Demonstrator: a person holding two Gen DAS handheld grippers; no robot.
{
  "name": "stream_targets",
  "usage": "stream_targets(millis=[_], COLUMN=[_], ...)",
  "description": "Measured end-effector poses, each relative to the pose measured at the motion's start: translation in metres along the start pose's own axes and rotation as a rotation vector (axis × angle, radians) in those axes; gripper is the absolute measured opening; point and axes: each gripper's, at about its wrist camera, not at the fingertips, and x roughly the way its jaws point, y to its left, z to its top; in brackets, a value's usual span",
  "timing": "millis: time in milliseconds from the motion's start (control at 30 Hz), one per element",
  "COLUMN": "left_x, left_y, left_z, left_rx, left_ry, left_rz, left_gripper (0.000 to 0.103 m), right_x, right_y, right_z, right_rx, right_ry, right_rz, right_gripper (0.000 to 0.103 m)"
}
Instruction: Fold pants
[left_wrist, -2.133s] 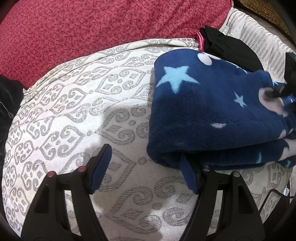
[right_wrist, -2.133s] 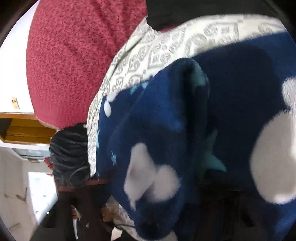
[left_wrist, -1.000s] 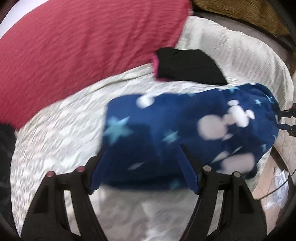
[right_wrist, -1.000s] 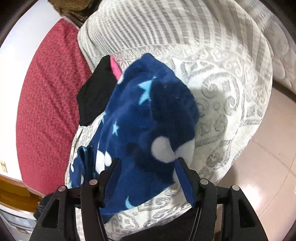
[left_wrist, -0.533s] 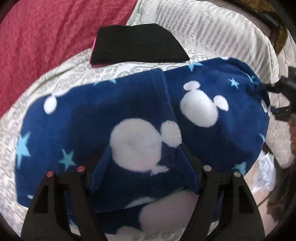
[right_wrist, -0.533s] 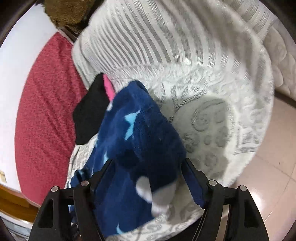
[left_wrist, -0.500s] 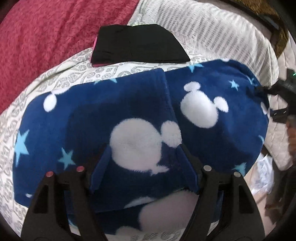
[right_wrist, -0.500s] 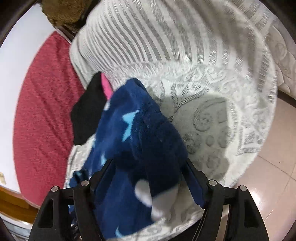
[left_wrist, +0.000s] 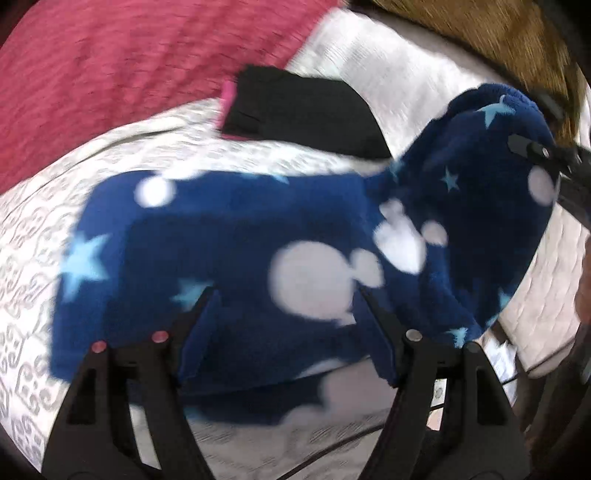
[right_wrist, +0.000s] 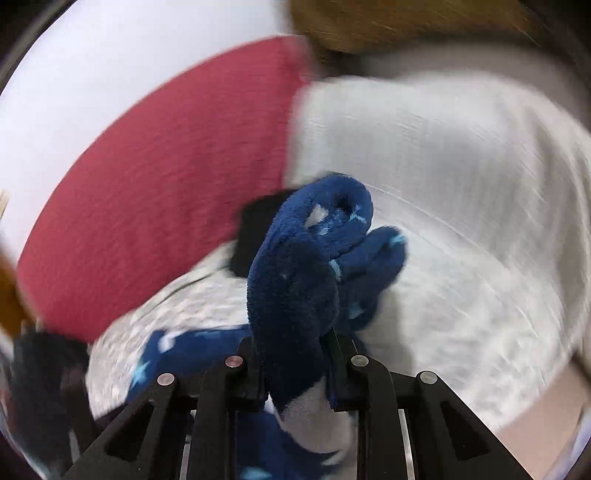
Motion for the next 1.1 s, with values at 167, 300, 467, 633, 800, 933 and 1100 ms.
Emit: stream_targets(millis=[167, 300, 467, 633, 800, 933, 1100], left_x=[-0.042, -0.056, -0.052, -0.039, -0.037, -0.038, -0.020], left_y=[0.076, 0.131, 0.135, 0.113, 0.104, 0.109, 0.096], left_z=[-0.016, -0.037, -0.045, -0.037, -0.029, -0.029, -0.019], left_rx=[-0.163, -0.309, -0.317, -0.271, -0.264, -0.327, -0.322], left_ry=[-0.067, -0.057, -0.043, -0.027, -0.021, -0.006, 0.056], left_rz=[0.081, 0.102, 0.024, -0.069, -0.163, -0.275, -0.317], left_gripper=[0.074, 0.074, 0.074, 0.081, 0.081, 0.082, 0.083], right_x=[0.030, 0.089, 0.098, 0.074, 0.064, 0.080, 0.096], right_y=[0.122, 0.163, 0.161, 0.133, 0.091, 0.075, 0.092], right_z=[-0.032, -0.081, -0.100, -0.082, -0.068, -0.075, -0.087], right_rx=[-0.300, -0.375, -0.374, -0.158, -0.005, 0.063, -0.005], right_ry=[0.106, 0.384, 0.454, 0.444, 0.364, 0.402, 0.426], right_rz=[0.193, 0.256, 0.267, 0.423, 0.348, 0.289, 0.238], right_gripper=[0.022, 0.029, 0.048, 0.077, 0.077, 0.077, 0.078])
